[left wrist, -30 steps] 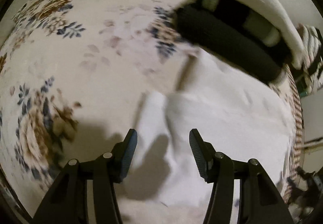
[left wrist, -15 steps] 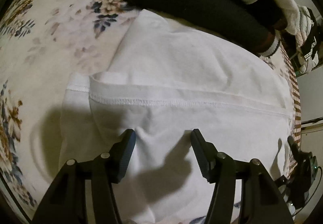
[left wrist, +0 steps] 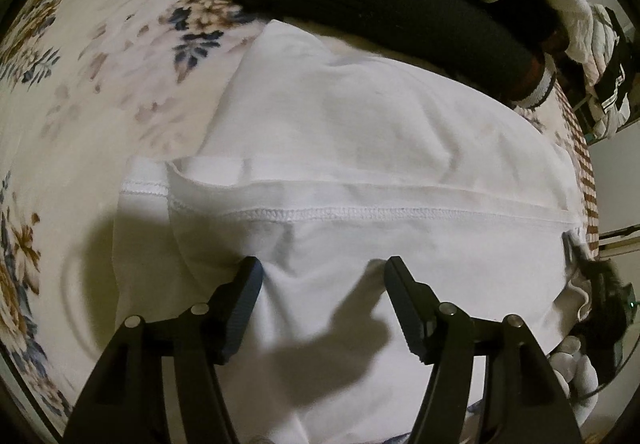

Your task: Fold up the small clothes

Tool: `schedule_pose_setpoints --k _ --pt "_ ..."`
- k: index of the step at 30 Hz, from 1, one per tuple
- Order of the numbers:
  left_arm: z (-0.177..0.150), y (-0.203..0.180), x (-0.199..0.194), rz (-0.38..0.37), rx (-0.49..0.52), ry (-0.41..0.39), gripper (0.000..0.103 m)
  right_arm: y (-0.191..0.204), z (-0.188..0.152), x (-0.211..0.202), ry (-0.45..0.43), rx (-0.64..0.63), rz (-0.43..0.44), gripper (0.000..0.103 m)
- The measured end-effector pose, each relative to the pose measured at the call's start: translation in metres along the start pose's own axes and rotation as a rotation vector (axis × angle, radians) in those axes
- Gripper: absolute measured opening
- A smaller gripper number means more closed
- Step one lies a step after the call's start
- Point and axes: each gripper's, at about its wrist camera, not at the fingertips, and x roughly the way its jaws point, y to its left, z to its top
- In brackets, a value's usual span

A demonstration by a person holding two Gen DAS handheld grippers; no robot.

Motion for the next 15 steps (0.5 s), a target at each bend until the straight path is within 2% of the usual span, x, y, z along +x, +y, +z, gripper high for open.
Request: schedule_pose_setpoints --k 5,9,12,15 --pt "-0.004 0.017 -0.021 -0.024 -0.043 -0.033 0.061 0.023 -0.002 -0.003 -0.020 -0.080 -0.074 0.009" --pt "-0.009 0.047 -0.052 -0.023 -0.111 -0.089 0.061 0.067 -0.013 -0.015 -0.047 -0.224 -0.119 0.009" --pt "-0.021 0.086 -0.080 0.002 -0.188 -0.130 0.061 0.122 -0.039 -0.016 -0.047 -0.437 -0.155 0.009" --pt "-0.036 0.123 -0.097 0.030 -0.272 -0.147 0.061 0.185 -0.099 0.007 0.000 -0.747 -0.220 0.009"
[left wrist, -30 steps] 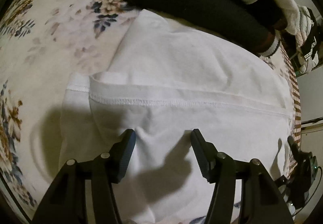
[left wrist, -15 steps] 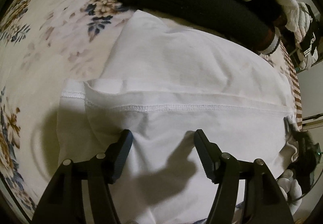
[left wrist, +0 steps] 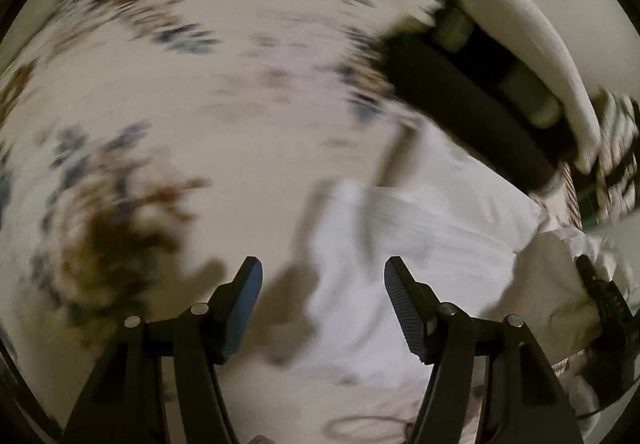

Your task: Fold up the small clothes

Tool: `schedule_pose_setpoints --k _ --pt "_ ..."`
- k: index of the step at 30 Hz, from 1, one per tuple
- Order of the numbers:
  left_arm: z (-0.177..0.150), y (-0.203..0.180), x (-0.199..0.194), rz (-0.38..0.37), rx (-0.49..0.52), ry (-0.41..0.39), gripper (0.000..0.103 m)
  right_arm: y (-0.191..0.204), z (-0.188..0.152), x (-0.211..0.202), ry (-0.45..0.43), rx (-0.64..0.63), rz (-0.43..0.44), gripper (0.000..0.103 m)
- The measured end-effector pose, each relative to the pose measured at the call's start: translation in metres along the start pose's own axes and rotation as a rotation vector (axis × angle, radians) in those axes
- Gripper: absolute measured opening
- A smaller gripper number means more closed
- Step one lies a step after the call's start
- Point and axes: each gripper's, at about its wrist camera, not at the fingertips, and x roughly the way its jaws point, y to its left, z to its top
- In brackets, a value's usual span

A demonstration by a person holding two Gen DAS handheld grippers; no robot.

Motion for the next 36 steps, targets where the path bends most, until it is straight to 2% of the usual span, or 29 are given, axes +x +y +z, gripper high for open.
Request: schedule_pose_setpoints --k 2,4,7,9,11,12,13,14,15,18,19,22,24,27,31,34,36 --pt "-0.005 0.031 -0.010 0.031 -0.065 -0.009 0.061 0.049 -0.019 0.010 0.028 -0.174 -0.014 0.009" --pt "-0.011 0.053 -0.014 0.064 -0.101 -0.010 0.061 0.108 -0.052 0.028 0.077 -0.376 -0.010 0.009" --pt "-0.026 0.084 -0.012 0.113 -0.160 0.006 0.061 0.181 -0.127 0.062 0.163 -0.694 -0.029 0.009" --pt "-0.032 0.104 -0.013 0.124 -0.205 0.020 0.061 0.207 -0.179 0.089 0.295 -0.872 -0.085 0.013" --pt "-0.039 0.117 -0.015 0.128 -0.239 0.025 0.061 0.215 -0.198 0.093 0.330 -0.942 -0.113 0.021" --pt "-0.041 0.122 -0.018 0.131 -0.263 0.014 0.061 0.217 -0.200 0.085 0.337 -0.948 -0.096 0.046" --pt "-0.043 0.124 -0.020 0.129 -0.271 0.010 0.061 0.216 -0.193 0.078 0.394 -0.909 -0.023 0.064" --pt "-0.046 0.124 -0.022 0.117 -0.282 0.012 0.061 0.211 -0.181 0.069 0.468 -0.827 0.069 0.093" --pt "-0.046 0.122 -0.023 0.098 -0.292 0.015 0.061 0.204 -0.170 0.059 0.519 -0.744 0.144 0.098" --pt "-0.047 0.105 -0.027 0.029 -0.330 0.009 0.061 0.175 -0.132 0.031 0.601 -0.529 0.255 0.098" --pt "-0.046 0.092 -0.027 -0.012 -0.327 0.006 0.061 0.165 -0.116 0.022 0.611 -0.469 0.241 0.098" --pt "-0.037 0.057 -0.018 -0.087 -0.312 0.009 0.061 0.133 -0.081 0.013 0.609 -0.402 0.165 0.098" --pt "-0.033 0.032 -0.002 -0.155 -0.338 0.027 0.061 0.109 -0.058 0.017 0.595 -0.366 0.116 0.098" --pt "-0.038 0.008 0.026 -0.155 -0.362 0.051 0.061 0.078 -0.028 0.053 0.609 -0.303 0.106 0.098" --pt "-0.056 0.004 0.073 -0.064 -0.441 0.062 0.061 0.059 0.000 0.110 0.652 -0.279 0.165 0.098" --pt "-0.063 0.020 0.071 -0.096 -0.586 -0.002 0.061 0.053 0.011 0.154 0.715 -0.255 0.246 0.098" --pt "-0.066 0.021 0.058 -0.093 -0.642 -0.018 0.061 0.056 0.014 0.182 0.754 -0.272 0.287 0.098"
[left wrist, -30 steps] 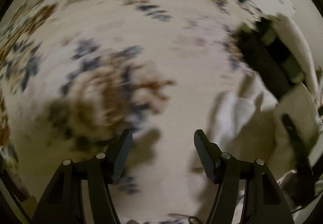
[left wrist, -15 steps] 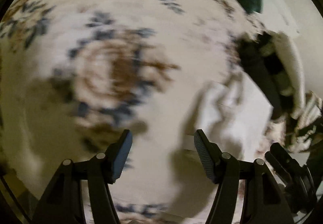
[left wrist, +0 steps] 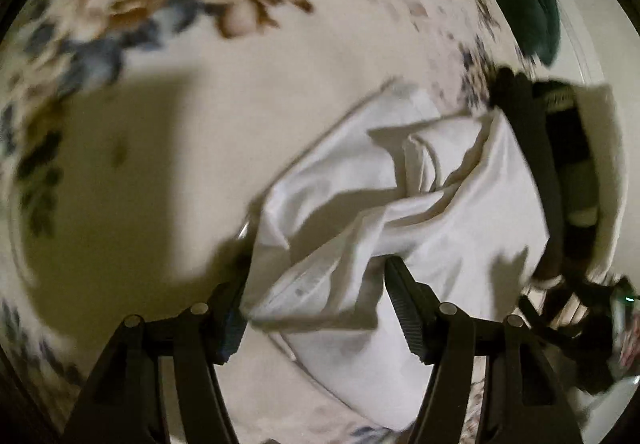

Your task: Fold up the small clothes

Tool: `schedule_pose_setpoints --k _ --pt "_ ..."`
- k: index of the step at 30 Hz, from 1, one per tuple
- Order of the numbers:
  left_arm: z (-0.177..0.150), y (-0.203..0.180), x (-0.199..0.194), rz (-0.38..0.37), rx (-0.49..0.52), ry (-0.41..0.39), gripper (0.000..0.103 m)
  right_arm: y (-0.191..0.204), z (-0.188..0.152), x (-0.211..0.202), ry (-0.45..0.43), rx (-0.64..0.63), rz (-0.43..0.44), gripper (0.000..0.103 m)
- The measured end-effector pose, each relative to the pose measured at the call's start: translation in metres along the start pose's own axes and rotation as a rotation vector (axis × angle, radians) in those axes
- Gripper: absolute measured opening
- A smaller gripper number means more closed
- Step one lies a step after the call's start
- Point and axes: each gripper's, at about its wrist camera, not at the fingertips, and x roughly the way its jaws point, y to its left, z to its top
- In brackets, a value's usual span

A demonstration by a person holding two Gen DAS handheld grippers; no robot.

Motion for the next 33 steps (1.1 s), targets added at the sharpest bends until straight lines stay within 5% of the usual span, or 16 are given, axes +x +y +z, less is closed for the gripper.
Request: schedule_pose_setpoints --k 4,8,11,13,14,15,17,18,26,30,33 --pt "-0.023 0.015 -0.032 -0.019 -0.148 -0.040 0.061 0.000 0.028 0.023 0.049 -0.056 0.052 0.098" --pt "-0.059 0.020 -0.002 -0.053 -0.260 0.038 0.061 0.000 0.043 0.043 0.101 -0.059 0.107 0.098" --pt "-0.065 0.008 0.012 -0.022 -0.262 -0.008 0.061 0.000 0.047 0.051 0.112 -0.053 0.140 0.097" --pt "-0.063 0.000 0.013 -0.003 -0.244 -0.054 0.061 -0.001 0.048 0.053 0.106 -0.042 0.166 0.092" --pt "-0.063 -0.006 0.010 0.002 -0.227 -0.100 0.061 0.000 0.048 0.054 0.103 -0.043 0.171 0.075" --pt "-0.062 -0.012 0.005 0.010 -0.193 -0.153 0.049 0.001 0.048 0.054 0.102 -0.047 0.174 0.058" --pt "-0.059 -0.023 0.003 0.028 -0.118 -0.204 0.017 0.001 0.046 0.053 0.094 -0.051 0.142 0.039" --pt "-0.057 -0.029 0.005 0.028 -0.085 -0.212 0.010 0.000 0.044 0.051 0.083 -0.052 0.143 0.027" --pt "-0.019 -0.065 -0.017 0.009 0.260 -0.179 0.007 -0.041 -0.023 -0.007 -0.033 0.200 0.156 0.019" --pt "0.002 -0.110 -0.004 -0.039 0.549 -0.029 0.009 -0.072 -0.128 -0.060 -0.065 0.432 0.149 0.019" --pt "-0.006 -0.124 0.024 0.019 0.711 0.140 0.013 -0.088 -0.190 -0.066 0.014 0.565 0.121 0.026"
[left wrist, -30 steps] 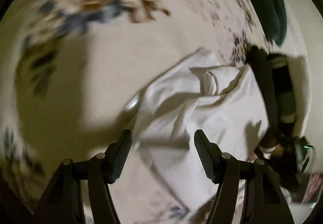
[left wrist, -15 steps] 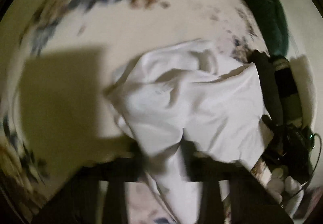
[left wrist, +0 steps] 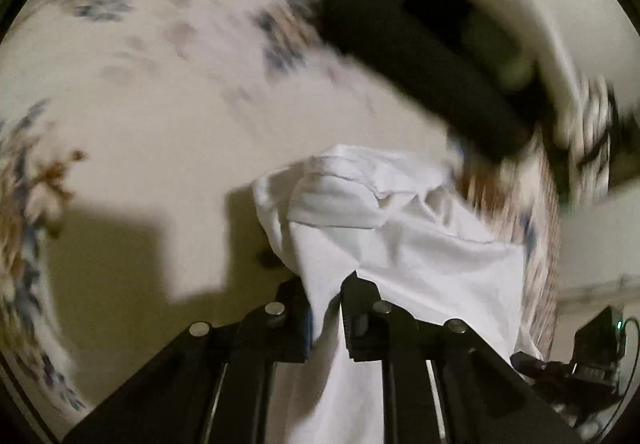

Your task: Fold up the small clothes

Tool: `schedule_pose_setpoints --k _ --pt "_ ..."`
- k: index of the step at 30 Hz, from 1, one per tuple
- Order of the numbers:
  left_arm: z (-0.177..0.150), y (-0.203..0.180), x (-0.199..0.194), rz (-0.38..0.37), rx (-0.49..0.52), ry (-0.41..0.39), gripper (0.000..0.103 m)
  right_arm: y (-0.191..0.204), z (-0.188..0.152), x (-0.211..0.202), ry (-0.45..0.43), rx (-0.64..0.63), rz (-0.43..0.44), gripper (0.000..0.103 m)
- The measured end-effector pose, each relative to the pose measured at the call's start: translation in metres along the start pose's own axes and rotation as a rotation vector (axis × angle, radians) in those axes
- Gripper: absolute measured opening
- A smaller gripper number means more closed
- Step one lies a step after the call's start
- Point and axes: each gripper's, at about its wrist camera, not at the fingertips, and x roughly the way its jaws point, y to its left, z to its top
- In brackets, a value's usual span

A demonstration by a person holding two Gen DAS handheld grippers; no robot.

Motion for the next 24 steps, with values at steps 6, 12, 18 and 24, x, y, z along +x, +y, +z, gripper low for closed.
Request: schedule_pose_setpoints --k 6,12,18,24 --pt "-0.017 0.004 -0.031 0.001 -0.061 -0.025 0.063 0.009 0.010 -0.031 -0.063 -0.178 -0.205 0.058" --pt "-0.004 0.001 -0.036 0.069 -0.016 -0.115 0.064 0.095 0.039 -0.024 -0.095 -0.616 -0.253 0.058" --pt "0.018 -0.001 -0.003 0.089 0.079 -0.100 0.056 0.138 0.056 0.034 -0.020 -0.874 -0.343 0.018" --pt "0.035 0.014 0.002 0.092 0.041 -0.143 0.010 0.133 0.078 0.024 -0.128 -0.785 -0.355 0.000"
